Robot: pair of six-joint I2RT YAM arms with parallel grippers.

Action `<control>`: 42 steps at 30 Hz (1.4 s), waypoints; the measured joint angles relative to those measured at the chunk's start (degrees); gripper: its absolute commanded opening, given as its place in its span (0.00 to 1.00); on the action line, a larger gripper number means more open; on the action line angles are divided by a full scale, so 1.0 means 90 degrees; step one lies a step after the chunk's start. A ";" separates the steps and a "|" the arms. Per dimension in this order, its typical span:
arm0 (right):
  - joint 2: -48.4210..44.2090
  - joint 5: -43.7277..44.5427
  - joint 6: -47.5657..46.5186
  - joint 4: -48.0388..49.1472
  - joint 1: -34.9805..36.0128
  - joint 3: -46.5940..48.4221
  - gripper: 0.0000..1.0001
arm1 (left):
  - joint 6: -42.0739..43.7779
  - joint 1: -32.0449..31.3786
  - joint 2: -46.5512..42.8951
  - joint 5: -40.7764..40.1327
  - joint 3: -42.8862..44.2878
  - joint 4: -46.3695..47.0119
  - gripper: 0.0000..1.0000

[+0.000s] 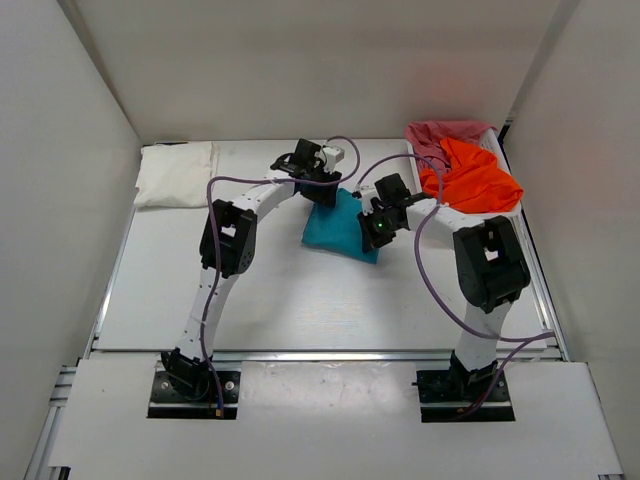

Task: Fold and stack the t-shirts
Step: Smooth out wrinkles on the folded tshirt, then put the neatly folded tshirt into the corner of the board with the left arm

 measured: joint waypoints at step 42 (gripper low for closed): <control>-0.0073 0.0712 -0.0022 -0.0058 -0.0908 0.0206 0.02 | -0.0529 0.0141 -0.1800 0.0240 -0.2671 -0.0359 0.96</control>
